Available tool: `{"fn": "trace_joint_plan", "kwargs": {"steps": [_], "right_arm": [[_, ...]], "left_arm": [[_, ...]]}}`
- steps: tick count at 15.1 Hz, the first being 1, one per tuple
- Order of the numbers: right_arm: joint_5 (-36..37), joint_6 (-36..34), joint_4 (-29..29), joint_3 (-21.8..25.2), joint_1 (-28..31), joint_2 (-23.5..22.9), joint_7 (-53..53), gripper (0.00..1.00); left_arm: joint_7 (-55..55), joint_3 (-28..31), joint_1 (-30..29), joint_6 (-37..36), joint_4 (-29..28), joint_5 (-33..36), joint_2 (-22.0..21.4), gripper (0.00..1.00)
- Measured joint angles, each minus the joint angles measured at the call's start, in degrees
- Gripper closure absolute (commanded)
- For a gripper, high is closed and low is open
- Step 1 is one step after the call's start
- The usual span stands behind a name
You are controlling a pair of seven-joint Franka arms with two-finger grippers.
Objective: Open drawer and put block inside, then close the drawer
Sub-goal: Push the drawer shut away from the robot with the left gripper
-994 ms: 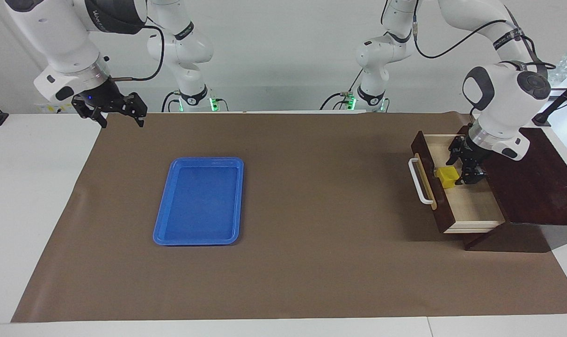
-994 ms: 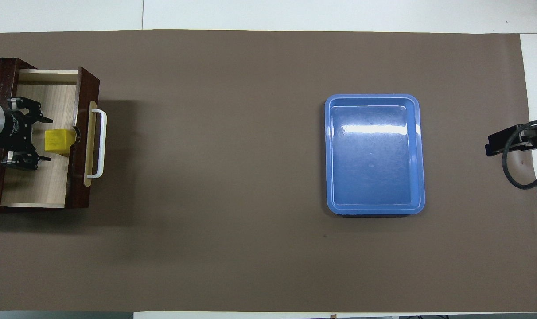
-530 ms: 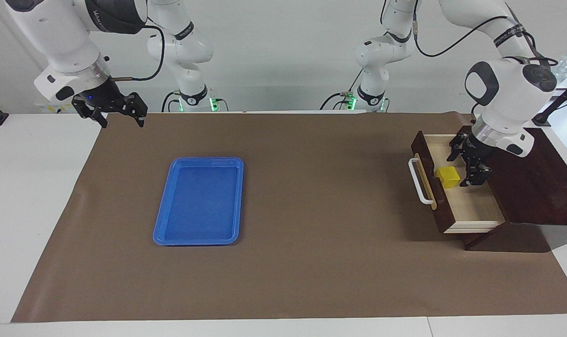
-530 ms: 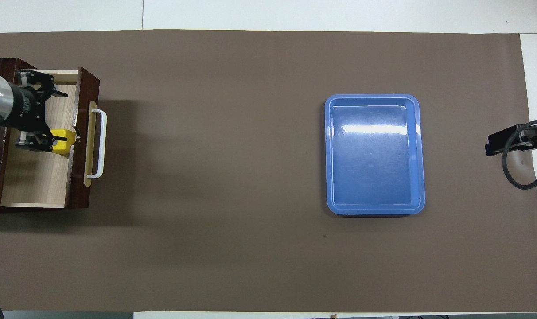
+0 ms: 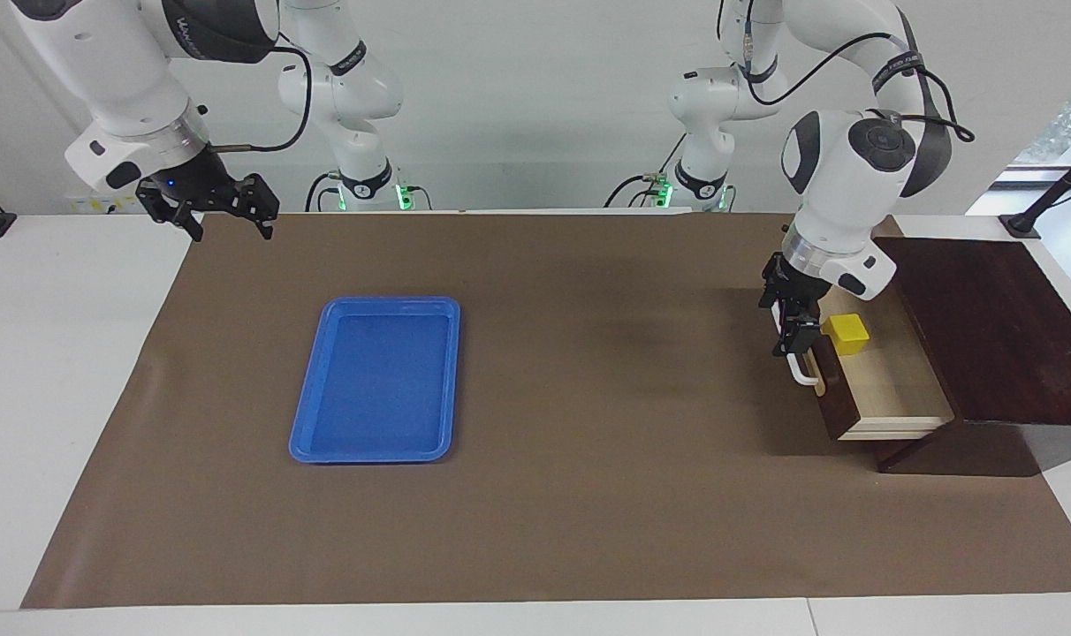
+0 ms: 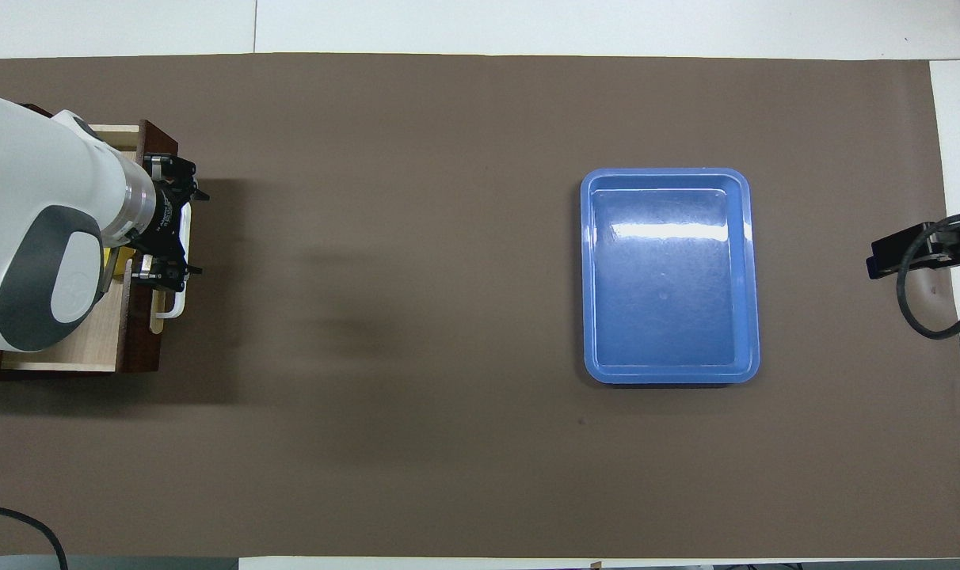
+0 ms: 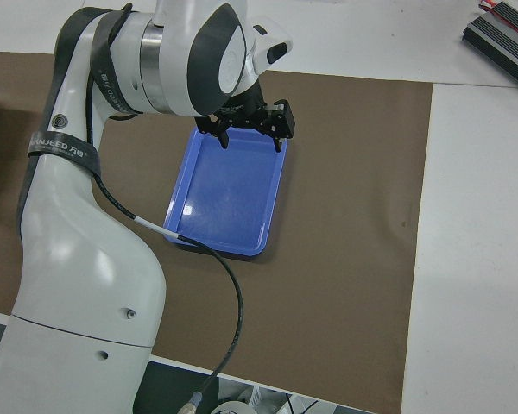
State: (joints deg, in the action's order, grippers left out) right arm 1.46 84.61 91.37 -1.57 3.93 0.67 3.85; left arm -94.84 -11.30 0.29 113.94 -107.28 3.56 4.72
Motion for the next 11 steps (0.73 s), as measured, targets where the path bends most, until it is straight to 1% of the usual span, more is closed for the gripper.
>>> {"fn": "trace_joint_plan", "kwargs": {"steps": [6, 11], "right_arm": [[0.0, 0.0, 0.0, -0.14, -0.01, 0.0, 0.0, 0.0], [0.0, -0.14, 0.03, -0.14, -0.01, 0.04, 0.0, 0.0]], "left_arm": [[0.0, 0.68, -0.89, 0.0, -1.57, 5.03, -0.01, 0.0], [0.12, 0.89, -2.58, 0.0, -1.86, 6.46, -0.01, 0.0]]}}
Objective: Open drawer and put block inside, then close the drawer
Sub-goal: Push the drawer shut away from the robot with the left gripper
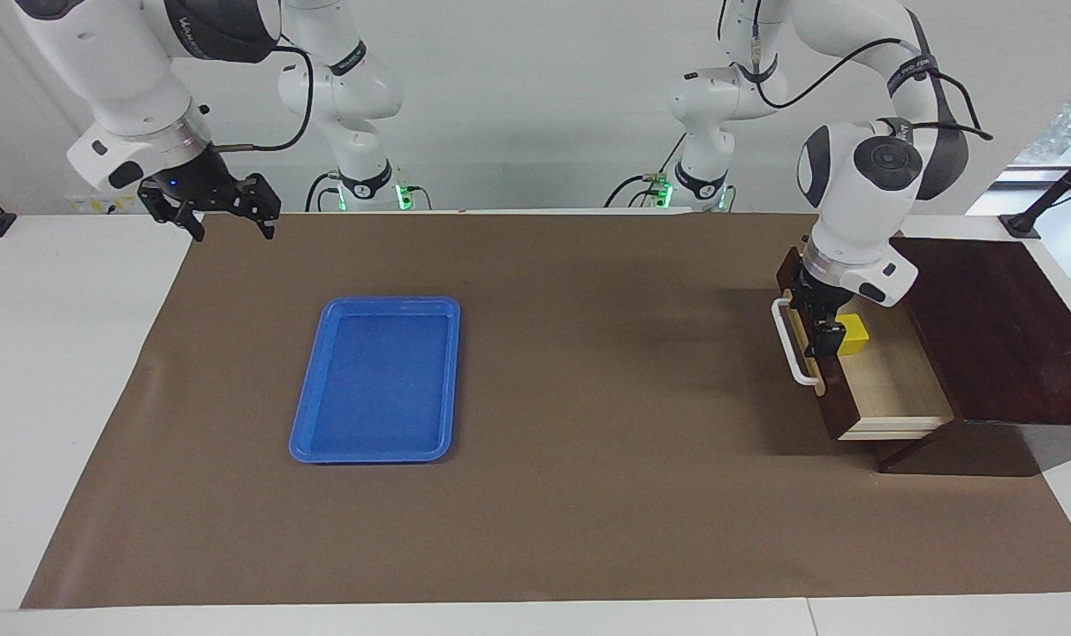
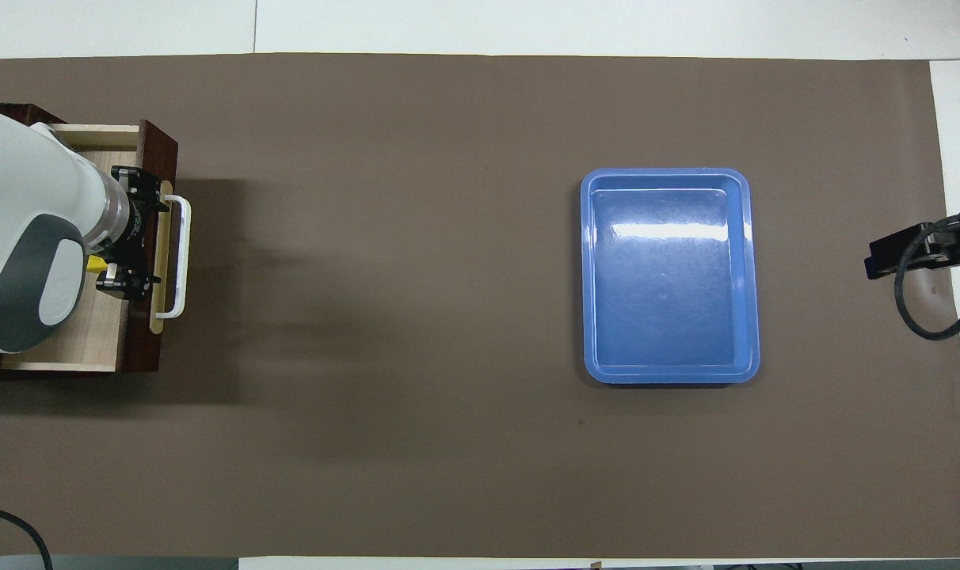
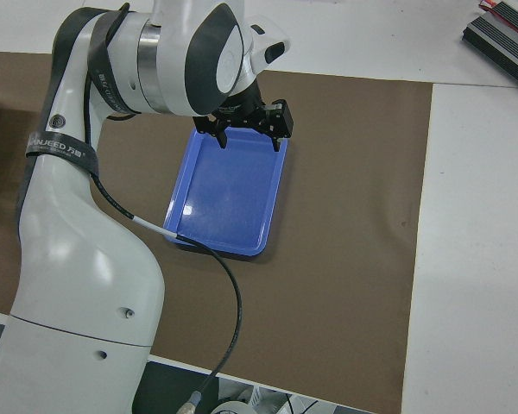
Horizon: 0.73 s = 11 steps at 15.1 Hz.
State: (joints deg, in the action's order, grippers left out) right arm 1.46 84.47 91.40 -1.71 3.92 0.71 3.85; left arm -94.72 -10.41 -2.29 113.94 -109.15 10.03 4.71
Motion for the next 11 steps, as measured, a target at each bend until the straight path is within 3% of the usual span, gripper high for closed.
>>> {"fn": "trace_joint_plan", "kwargs": {"steps": [6, 11], "right_arm": [[0.0, -0.04, 0.02, 0.0, 0.0, 0.0, 0.0, 0.0], [0.0, -0.04, 0.02, 0.0, 0.0, 0.0, 0.0, 0.0]], "left_arm": [[0.82, -0.05, -1.85, 0.12, -0.15, 4.81, -0.03, 0.0], [6.76, 0.05, -7.82, 1.64, -0.22, 5.9, -0.01, 0.0]]}}
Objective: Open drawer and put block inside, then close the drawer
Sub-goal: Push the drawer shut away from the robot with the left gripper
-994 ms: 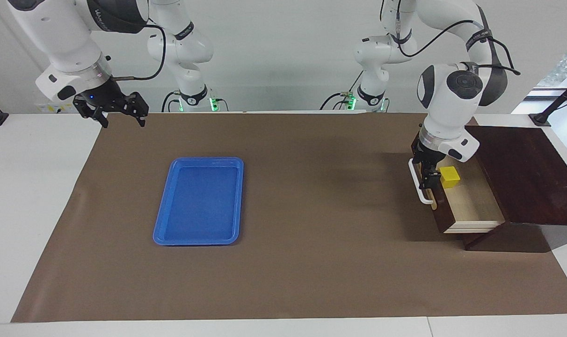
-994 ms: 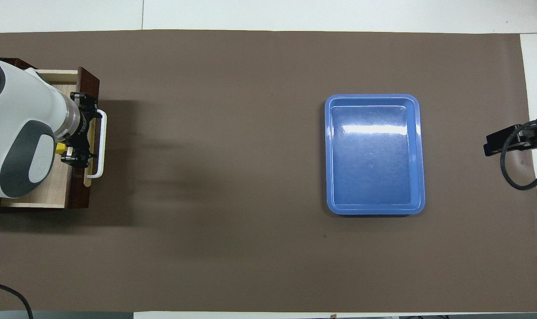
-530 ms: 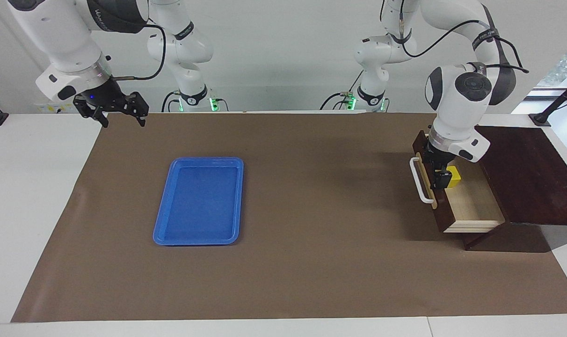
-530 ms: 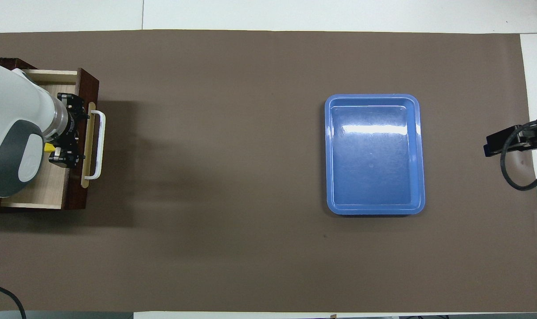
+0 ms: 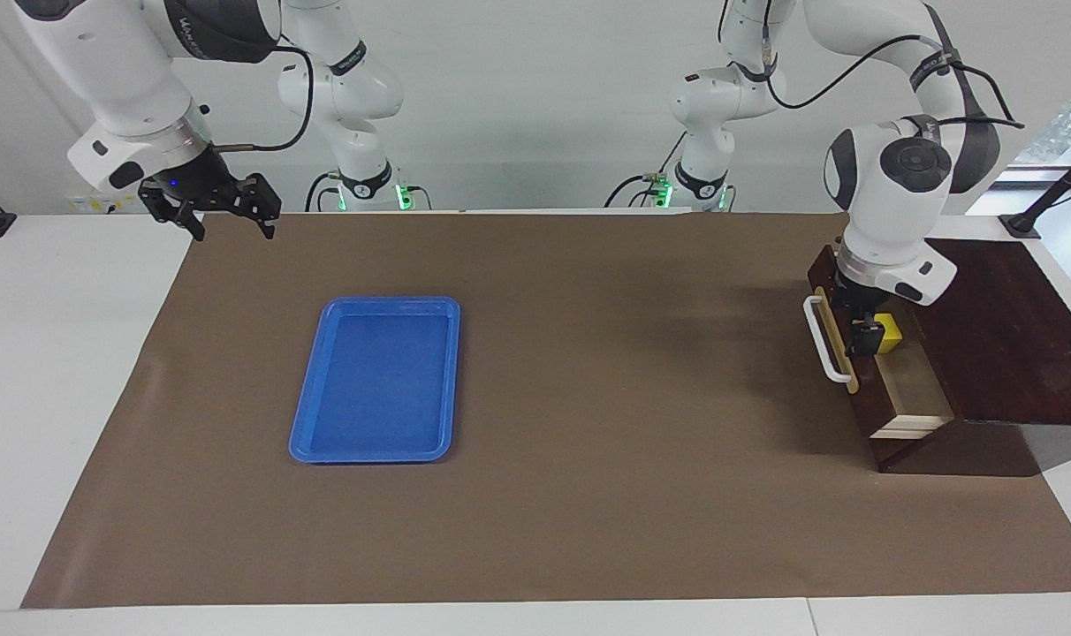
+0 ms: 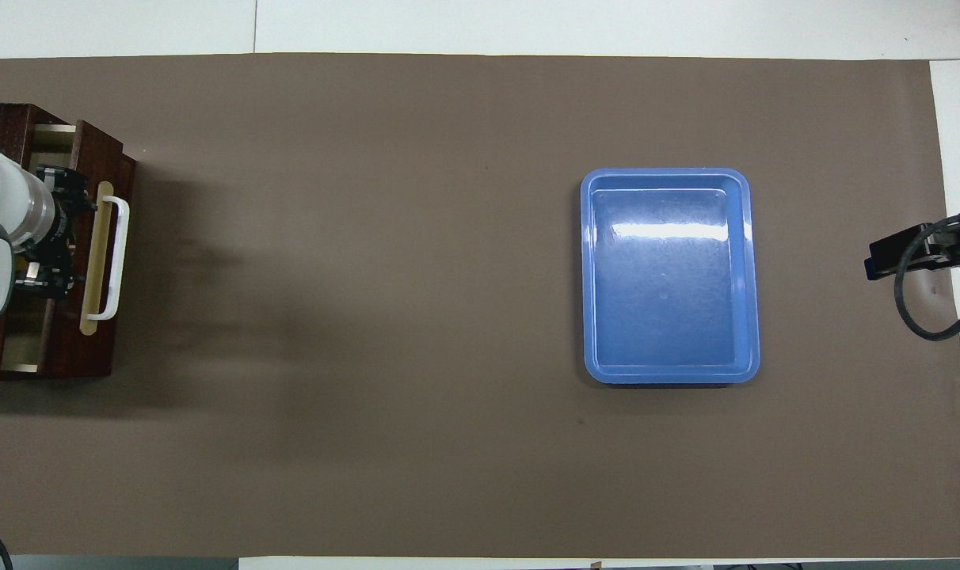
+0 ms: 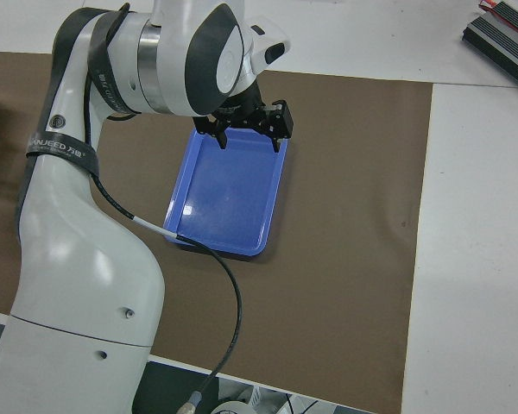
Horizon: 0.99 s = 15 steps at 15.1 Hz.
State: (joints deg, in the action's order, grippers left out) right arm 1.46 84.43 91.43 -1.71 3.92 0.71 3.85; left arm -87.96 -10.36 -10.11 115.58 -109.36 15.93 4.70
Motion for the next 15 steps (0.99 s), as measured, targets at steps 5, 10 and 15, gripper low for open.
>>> {"fn": "trace_joint_plan", "kwargs": {"steps": [5, 10, 15], "right_arm": [[0.0, 0.0, 0.0, 0.0, 0.0, 0.0, 0.0, 0.0], [0.0, 0.0, 0.0, 0.0, 0.0, 0.0, 0.0, 0.0], [0.0, 0.0, 0.0, 0.0, 0.0, 0.0, 0.0, 0.0]], "left_arm": [[4.71, -0.19, -4.72, 1.58, -0.05, -0.36, 0.0, 0.0], [4.71, -0.53, -4.29, 1.28, -0.07, -0.16, 0.0, 0.0], [5.34, -1.38, 1.22, -2.18, 2.35, -4.68, -1.2, 0.0]]}}
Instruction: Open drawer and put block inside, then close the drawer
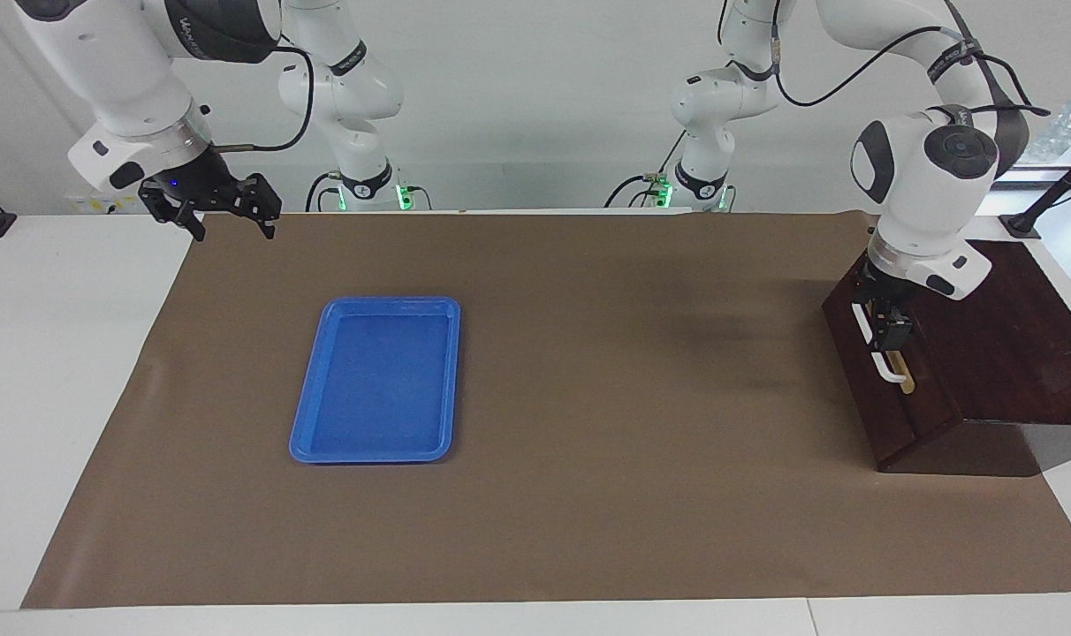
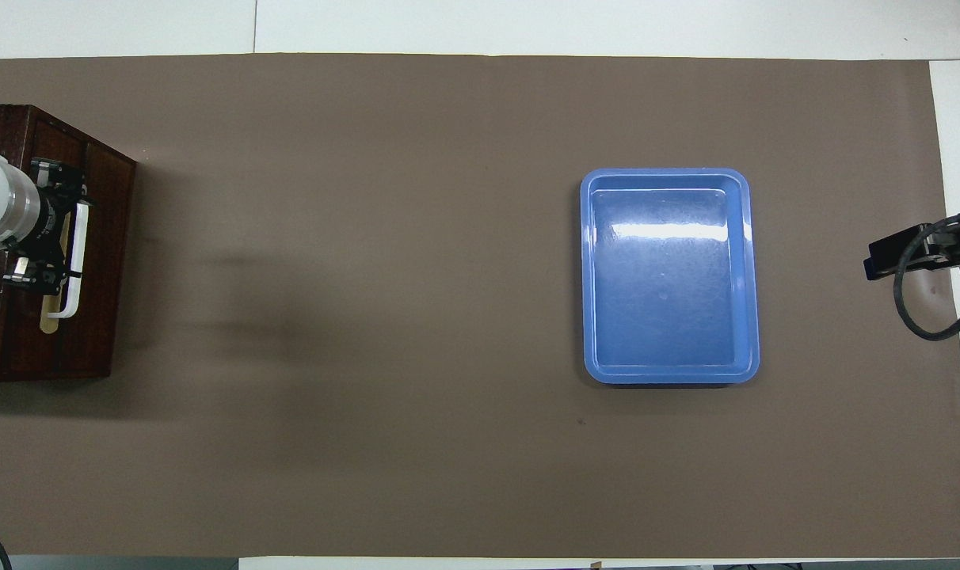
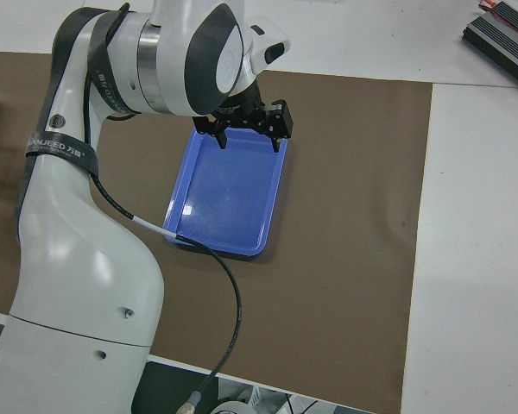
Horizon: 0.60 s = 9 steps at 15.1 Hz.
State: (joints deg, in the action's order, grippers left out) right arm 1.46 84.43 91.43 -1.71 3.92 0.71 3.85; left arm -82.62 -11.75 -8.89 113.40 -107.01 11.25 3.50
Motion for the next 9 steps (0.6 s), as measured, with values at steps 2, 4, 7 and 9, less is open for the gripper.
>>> {"fn": "trace_joint_plan", "kwargs": {"steps": [2, 4, 7, 9], "right_arm": [[0.0, 0.0, 0.0, 0.0, 0.0, 0.0, 0.0, 0.0], [0.0, 0.0, 0.0, 0.0, 0.0, 0.0, 0.0, 0.0], [0.0, 0.0, 0.0, 0.0, 0.0, 0.0, 0.0, 0.0], [0.0, 0.0, 0.0, 0.0, 0.0, 0.0, 0.0, 0.0]], "left_arm": [[4.32, -0.18, 2.33, -2.32, 1.42, -2.24, -1.18, 0.0], [12.61, -0.29, 4.21, -5.36, 2.44, -3.46, -2.54, 0.0], [29.55, -0.34, 5.2, -10.68, 3.52, -4.66, -4.55, 0.0], [42.87, 0.11, 5.11, -14.0, 4.12, -6.0, -5.82, 0.0]]}}
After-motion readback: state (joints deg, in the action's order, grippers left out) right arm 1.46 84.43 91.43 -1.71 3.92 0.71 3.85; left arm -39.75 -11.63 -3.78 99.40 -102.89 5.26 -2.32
